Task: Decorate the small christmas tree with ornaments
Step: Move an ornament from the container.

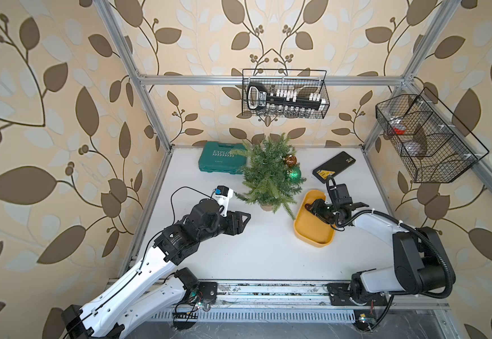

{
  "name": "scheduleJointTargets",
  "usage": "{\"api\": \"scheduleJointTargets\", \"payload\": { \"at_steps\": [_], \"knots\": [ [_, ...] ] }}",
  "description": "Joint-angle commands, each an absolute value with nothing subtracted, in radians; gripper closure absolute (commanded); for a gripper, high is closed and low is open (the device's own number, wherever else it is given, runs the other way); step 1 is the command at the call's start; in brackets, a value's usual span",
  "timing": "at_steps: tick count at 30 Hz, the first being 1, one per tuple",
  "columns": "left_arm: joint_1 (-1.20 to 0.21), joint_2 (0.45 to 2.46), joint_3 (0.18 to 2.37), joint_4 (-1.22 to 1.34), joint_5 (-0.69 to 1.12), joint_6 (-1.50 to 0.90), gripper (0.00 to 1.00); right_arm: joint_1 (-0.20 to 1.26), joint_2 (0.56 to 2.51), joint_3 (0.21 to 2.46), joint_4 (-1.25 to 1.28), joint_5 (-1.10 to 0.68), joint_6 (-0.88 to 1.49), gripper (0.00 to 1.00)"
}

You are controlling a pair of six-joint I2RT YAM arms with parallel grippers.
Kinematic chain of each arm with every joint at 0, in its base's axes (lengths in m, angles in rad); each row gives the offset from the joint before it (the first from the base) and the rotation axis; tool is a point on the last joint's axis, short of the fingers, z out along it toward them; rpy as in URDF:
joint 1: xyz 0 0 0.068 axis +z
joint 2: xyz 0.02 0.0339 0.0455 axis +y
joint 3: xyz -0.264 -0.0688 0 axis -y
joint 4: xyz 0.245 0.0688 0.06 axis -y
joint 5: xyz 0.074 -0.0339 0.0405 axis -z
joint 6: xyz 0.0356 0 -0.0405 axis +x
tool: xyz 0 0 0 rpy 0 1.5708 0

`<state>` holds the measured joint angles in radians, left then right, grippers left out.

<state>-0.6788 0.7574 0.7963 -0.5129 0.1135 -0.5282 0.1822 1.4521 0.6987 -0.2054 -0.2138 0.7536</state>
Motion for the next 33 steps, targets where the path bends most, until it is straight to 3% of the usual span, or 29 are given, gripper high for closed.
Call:
{"api": "scheduleJointTargets", "payload": {
  "at_steps": [1, 18, 27, 33],
  "knots": [
    [-0.669, 0.762, 0.801, -0.494, 0.084, -0.531, 0.34, 0.195, 1.492, 0.737, -0.177, -0.134, 0.785, 0.46],
    [-0.669, 0.764, 0.78, -0.497, 0.078, -0.537, 0.35, 0.255, 1.618, 0.819, -0.184, 0.043, 0.804, 0.49],
    [-0.669, 0.76, 0.771, -0.488, 0.084, -0.541, 0.35, 0.263, 1.591, 0.817, -0.255, 0.173, 0.768, 0.48],
    [-0.669, 0.747, 0.762, -0.488, 0.083, -0.544, 0.35, 0.262, 1.56, 0.826, -0.257, 0.167, 0.729, 0.49]
  ]
}}
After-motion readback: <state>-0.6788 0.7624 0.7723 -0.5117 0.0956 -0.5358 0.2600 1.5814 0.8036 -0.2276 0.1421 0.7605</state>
